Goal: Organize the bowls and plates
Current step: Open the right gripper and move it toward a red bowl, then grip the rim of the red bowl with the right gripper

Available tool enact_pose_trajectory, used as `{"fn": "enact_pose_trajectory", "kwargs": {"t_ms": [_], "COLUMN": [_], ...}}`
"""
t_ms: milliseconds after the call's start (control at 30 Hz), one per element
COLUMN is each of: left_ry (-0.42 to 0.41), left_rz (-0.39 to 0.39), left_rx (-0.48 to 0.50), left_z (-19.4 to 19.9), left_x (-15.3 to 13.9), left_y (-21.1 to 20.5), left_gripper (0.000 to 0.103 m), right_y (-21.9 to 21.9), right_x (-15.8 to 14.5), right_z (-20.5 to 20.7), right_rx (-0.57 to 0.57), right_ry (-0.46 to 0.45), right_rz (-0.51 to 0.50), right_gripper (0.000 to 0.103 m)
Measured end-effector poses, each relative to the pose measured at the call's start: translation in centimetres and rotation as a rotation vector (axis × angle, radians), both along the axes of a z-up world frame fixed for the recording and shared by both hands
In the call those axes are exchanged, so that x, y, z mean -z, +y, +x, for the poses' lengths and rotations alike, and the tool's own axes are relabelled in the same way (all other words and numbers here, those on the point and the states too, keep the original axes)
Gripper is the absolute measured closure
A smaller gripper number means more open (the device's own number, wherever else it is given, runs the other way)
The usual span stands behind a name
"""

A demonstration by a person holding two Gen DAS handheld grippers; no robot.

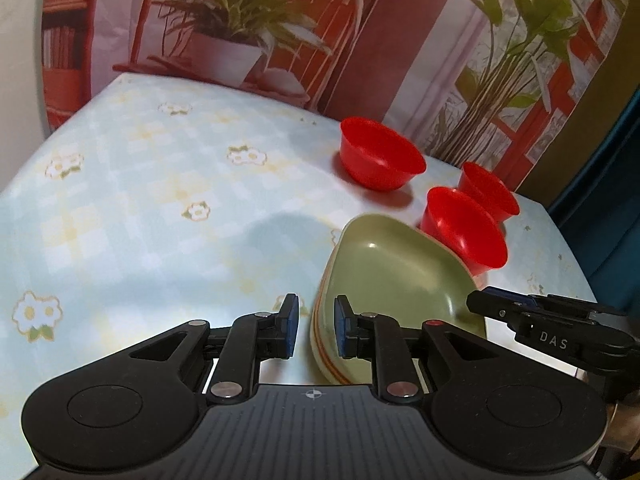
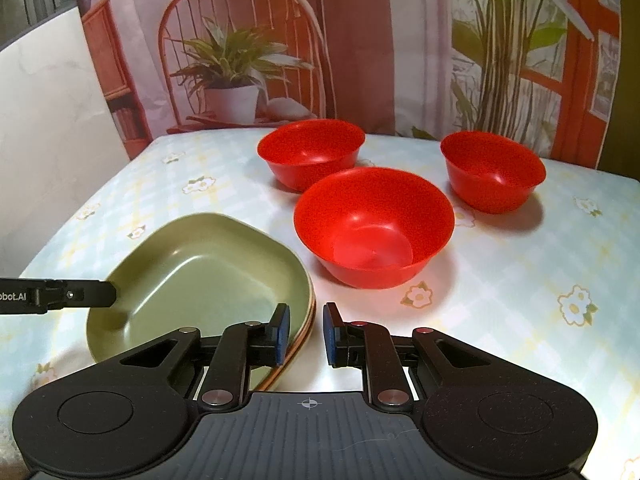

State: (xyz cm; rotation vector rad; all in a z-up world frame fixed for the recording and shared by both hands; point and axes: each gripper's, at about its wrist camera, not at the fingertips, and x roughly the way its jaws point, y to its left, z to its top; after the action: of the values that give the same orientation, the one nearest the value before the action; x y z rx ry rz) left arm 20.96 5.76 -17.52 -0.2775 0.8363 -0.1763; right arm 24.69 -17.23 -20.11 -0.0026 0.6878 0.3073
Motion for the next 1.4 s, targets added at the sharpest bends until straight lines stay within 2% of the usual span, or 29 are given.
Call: {"fn": "enact_pose_trajectory", "kwargs": {"t_ms": [433, 767, 967, 1167, 1400], "left_ry": [-0.126, -0.178, -0.22, -0.24, -0.244], "left_rz": [0.104, 0.14, 0.166, 0.154, 0.155], "left_rx": [0.066, 0.078, 0.093, 0.097, 0.094], "left_z": [1.5, 4.4, 6.7, 9.4, 13.0], "left_x": [-5.1, -7.7, -9.6, -10.6, -10.3], "left_y": [-1.3, -2.3, -3.1, -3.8, -4.3], "left_gripper": [0.083, 0.083, 0.083, 0.083, 0.083], "right_y": [-2.8, -6.6, -7.2, -7.3, -6.9], "right_x": [-2.9, -5.9, -7.8, -9.3, -10.1], "right_z": [-0.3, 2.0, 3.8, 6.3, 9.6], "right_rx": [0.009, 0.039, 0.017, -0.006, -0.022], "right_ry": [-0.063, -0.1, -0.129, -0.149, -0.157], "right_rz": [0.019, 0.021, -0.008, -0.029, -0.053], "right_gripper": [0.078, 0.068, 0.063, 0.062, 0.062]}}
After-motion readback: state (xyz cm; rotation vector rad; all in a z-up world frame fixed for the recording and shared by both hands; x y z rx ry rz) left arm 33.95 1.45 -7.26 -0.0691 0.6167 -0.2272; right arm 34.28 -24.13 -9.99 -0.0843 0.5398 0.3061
